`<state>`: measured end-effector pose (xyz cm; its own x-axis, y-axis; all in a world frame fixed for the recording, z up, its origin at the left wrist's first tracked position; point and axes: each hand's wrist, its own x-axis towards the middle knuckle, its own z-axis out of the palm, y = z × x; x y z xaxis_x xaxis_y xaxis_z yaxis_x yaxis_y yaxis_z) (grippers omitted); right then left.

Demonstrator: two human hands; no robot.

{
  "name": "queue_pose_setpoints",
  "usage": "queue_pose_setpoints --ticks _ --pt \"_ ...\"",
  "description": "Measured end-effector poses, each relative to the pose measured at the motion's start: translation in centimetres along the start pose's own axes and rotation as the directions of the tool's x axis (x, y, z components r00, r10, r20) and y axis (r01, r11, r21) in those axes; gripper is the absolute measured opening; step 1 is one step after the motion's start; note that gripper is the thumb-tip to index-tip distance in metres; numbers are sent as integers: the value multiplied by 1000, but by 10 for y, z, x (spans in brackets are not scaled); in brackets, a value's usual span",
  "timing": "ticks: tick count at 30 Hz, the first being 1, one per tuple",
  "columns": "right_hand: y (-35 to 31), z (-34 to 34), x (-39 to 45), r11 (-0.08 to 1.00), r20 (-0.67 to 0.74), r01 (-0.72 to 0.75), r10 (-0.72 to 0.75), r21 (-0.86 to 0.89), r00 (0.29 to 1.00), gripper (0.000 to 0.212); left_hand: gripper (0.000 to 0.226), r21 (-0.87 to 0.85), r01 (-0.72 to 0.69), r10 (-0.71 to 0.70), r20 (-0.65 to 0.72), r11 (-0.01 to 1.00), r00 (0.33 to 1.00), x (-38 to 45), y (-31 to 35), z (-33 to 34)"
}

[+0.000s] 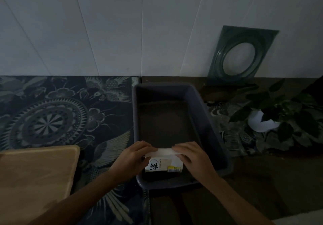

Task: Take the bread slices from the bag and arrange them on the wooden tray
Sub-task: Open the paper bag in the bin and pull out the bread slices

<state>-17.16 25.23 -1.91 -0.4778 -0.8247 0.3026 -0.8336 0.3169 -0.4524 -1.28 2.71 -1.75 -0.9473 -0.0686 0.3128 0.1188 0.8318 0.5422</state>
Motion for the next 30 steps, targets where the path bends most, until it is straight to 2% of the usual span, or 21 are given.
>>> queue_pose_setpoints --ticks 9,15,23,30 --pt "9 -3 3 995 -26 5 -3 98 1000 20 24 -84 107 -114 -84 991 990 -7 6 2" --pt "9 -7 11 959 42 -68 58 273 997 33 28 -111 229 -239 -93 967 966 1 6 -7" --pt "8 -9 9 990 28 122 -125 76 992 34 42 -113 207 -210 -11 972 978 7 7 -7" --pt "13 -13 8 985 3 169 -169 33 986 34 32 -91 179 -185 -52 980 981 7 16 -7"
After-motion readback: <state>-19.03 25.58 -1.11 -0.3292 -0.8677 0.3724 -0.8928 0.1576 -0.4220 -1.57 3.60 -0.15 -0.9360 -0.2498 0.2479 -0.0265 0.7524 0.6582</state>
